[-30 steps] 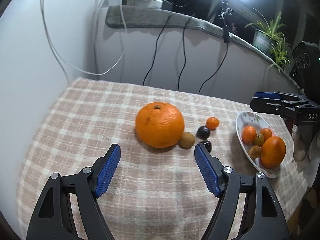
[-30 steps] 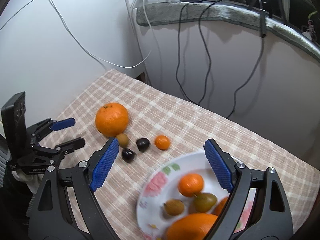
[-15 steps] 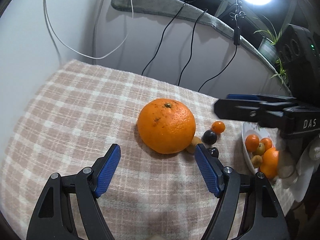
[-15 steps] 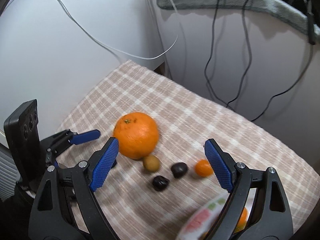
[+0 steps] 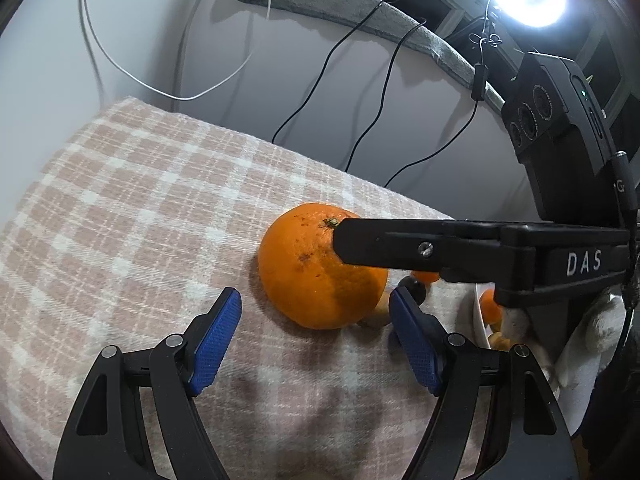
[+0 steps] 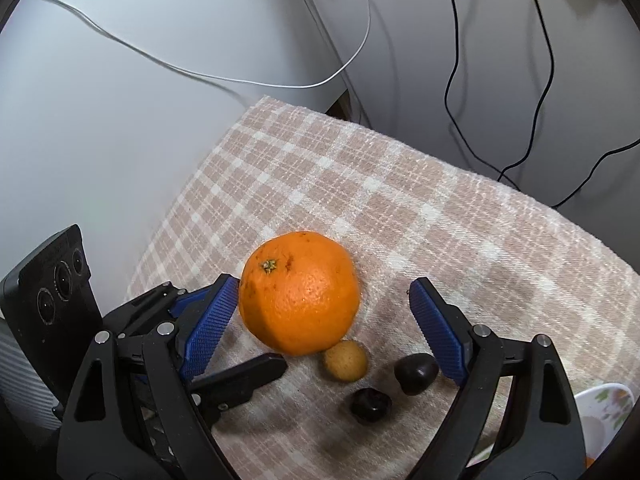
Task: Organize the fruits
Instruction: 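Close both grippers on the large orange from opposite sides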
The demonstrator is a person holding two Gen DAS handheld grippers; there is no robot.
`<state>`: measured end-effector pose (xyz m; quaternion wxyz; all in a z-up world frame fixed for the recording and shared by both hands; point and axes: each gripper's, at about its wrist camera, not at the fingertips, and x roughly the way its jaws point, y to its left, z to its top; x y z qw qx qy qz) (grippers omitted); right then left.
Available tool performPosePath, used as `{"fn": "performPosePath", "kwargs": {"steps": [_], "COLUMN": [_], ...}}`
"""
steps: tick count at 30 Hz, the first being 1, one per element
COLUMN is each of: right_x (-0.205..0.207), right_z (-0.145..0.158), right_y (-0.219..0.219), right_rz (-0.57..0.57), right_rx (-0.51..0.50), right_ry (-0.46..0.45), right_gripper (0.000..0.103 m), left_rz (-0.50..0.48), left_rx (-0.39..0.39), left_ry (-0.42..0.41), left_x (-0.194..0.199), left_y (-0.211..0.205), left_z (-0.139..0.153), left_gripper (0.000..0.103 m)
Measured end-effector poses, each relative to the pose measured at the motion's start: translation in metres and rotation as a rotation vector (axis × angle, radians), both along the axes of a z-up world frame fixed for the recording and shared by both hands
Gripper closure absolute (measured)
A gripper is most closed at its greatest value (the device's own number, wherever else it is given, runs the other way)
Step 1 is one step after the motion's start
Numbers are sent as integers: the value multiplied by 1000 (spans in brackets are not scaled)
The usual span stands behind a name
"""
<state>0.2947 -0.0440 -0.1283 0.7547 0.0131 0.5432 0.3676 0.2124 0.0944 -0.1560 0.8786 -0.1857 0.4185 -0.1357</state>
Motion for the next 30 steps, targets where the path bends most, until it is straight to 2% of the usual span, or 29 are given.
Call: {"fn": "performPosePath", "kwargs": {"steps": [13,21,26,30], "right_x": [4,-1,-4,-2], "right_z": [-13,-16,-19,-20], "right_y": [11,17,21,18], "right_rz": [18,38,40,24], "right_rx": [28,41,29,32], "right_ry": [72,83,79,82], "right_gripper": [13,13,18,26], "left_rz": [25,25,31,29], "left_rx": [-41,-41,2,-14], "left_ry": [48,53,22,36], "left_x": [13,16,14,16], "left_y": [-2,-5,-11,-11], "left_z": [-5,-4,-3,-4], "left_gripper": [26,26,24,24]}}
